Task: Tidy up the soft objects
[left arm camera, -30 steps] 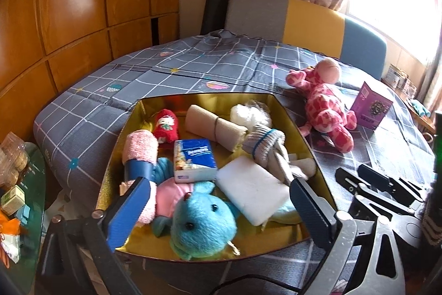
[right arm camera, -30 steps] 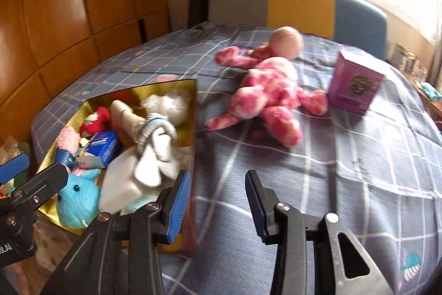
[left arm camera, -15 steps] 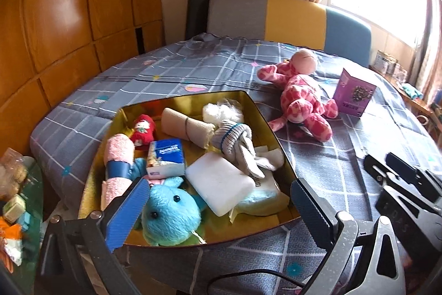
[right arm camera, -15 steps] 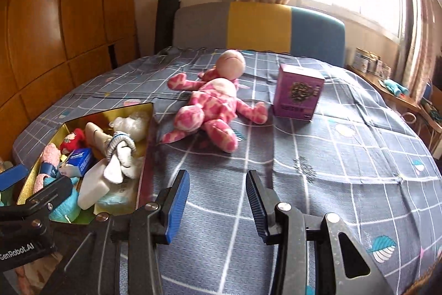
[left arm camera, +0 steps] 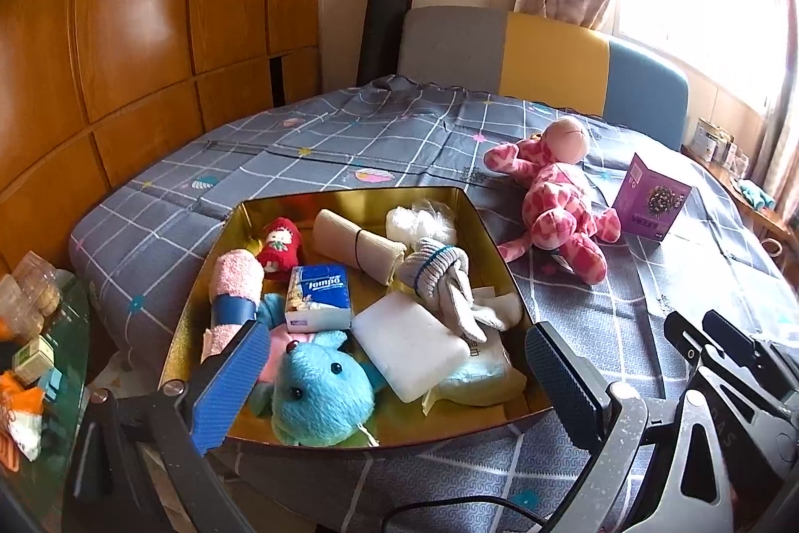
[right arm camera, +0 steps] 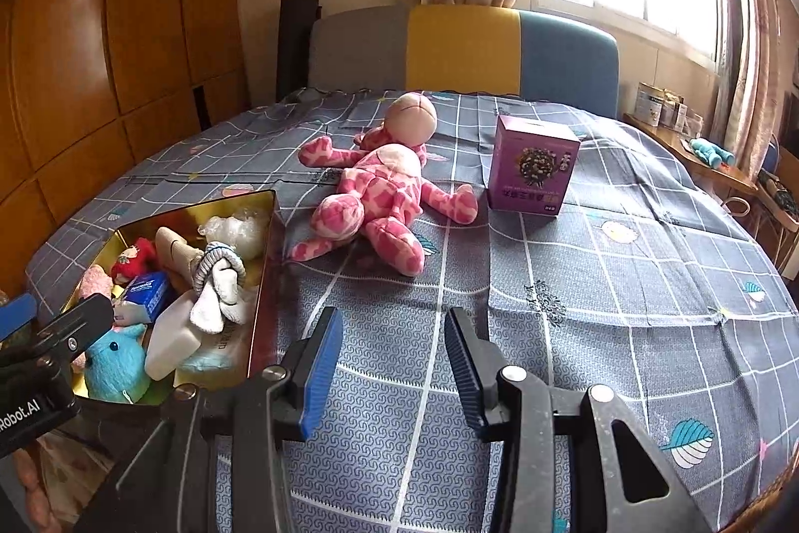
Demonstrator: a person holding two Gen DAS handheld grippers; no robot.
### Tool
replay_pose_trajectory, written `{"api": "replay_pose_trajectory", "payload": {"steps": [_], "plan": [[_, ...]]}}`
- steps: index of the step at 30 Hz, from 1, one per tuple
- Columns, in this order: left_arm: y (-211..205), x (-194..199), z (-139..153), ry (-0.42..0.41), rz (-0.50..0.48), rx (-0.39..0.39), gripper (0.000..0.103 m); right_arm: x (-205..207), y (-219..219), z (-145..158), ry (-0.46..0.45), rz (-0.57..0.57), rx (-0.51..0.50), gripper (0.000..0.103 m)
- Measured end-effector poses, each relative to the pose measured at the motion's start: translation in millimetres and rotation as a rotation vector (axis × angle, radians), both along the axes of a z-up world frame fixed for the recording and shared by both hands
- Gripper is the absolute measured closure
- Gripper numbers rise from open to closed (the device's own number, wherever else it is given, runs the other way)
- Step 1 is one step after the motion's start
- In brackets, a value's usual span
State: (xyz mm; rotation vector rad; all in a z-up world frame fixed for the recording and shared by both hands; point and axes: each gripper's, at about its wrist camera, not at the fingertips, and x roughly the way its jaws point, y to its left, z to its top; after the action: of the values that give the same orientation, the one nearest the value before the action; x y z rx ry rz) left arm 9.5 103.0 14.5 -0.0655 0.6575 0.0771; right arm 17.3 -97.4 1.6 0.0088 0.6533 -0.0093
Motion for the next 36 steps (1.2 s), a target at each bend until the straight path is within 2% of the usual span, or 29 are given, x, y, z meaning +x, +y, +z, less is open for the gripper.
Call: {"api": "replay_pose_trajectory", "payload": {"steps": [36], "plan": [[0.8, 5.6, -10.4, 0.052, 0.005, 0.01, 0.0, 3.7, -2.3, -7.9, 0.022, -0.008, 0.02, 0.06]]}}
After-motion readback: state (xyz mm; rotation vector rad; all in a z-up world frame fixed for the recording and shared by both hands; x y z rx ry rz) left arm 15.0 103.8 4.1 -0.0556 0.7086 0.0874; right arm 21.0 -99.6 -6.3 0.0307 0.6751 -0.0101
